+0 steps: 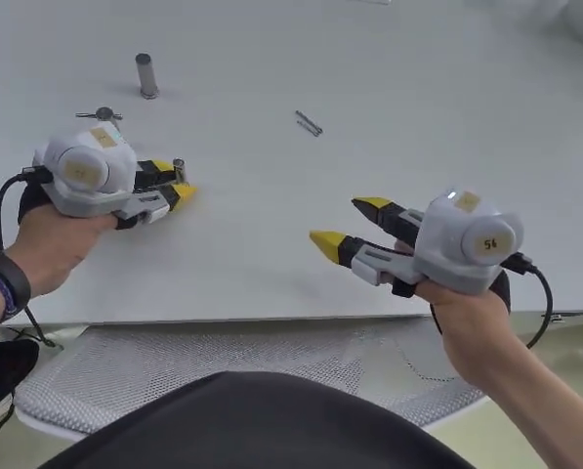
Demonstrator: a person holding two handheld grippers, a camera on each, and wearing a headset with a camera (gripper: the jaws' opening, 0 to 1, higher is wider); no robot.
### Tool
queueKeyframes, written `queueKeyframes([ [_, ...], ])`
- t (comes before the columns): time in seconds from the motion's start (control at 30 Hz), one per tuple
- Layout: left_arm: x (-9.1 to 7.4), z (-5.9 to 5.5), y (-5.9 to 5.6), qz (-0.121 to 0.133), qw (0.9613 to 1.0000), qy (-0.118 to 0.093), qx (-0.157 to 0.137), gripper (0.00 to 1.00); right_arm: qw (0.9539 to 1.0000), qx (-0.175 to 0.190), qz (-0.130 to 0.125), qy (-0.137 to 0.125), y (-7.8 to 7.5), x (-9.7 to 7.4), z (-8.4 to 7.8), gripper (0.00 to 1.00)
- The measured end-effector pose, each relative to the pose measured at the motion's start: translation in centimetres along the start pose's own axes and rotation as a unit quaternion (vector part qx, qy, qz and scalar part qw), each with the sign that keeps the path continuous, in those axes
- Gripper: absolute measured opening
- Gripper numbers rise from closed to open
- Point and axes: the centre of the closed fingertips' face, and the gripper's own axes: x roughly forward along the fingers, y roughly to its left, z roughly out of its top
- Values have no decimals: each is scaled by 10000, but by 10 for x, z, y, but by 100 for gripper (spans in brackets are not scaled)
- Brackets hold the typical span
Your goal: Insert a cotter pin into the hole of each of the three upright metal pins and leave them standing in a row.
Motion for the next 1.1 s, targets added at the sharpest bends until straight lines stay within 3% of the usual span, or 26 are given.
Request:
queueKeyframes([
  [0.37,1,-2,4,6,10000,43,51,7,10000,31,4,-1,-1,0,-2,49],
  [0.5,2,-2,4,165,9998,72,79,7,10000,31,-12,-14,-2,1,-1,49],
  [0.8,3,0,7,838,9964,92,-92,7,10000,29,-8,-39,-1,4,3,49],
  [1.1,6,1,10,1471,9885,130,-322,7,10000,20,-12,-28,-1,4,3,49],
])
